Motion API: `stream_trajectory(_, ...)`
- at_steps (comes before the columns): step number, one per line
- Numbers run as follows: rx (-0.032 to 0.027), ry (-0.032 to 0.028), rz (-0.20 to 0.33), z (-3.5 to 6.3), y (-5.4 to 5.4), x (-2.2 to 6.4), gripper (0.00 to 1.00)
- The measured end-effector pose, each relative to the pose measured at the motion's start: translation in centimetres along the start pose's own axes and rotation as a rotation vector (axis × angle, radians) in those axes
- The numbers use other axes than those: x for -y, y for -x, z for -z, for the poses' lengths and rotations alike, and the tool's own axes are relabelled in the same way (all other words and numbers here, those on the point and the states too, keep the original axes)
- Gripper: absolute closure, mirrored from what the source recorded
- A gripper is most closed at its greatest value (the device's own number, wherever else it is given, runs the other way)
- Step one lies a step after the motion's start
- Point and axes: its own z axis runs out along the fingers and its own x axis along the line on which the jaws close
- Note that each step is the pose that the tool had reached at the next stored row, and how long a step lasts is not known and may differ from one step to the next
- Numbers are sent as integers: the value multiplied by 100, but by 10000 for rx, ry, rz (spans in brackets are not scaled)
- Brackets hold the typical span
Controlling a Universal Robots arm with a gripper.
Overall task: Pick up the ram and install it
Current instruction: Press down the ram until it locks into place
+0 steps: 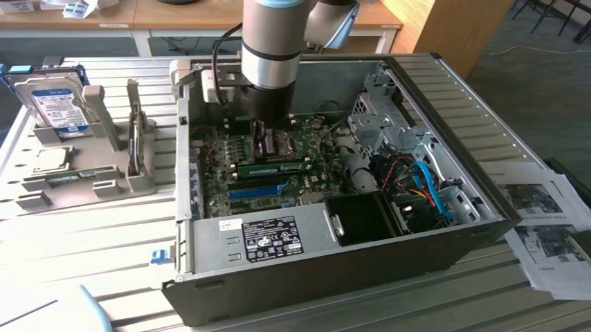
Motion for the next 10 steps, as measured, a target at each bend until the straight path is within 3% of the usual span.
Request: stream_trajectory(10,-6,4,0,-65,-2,2,91)
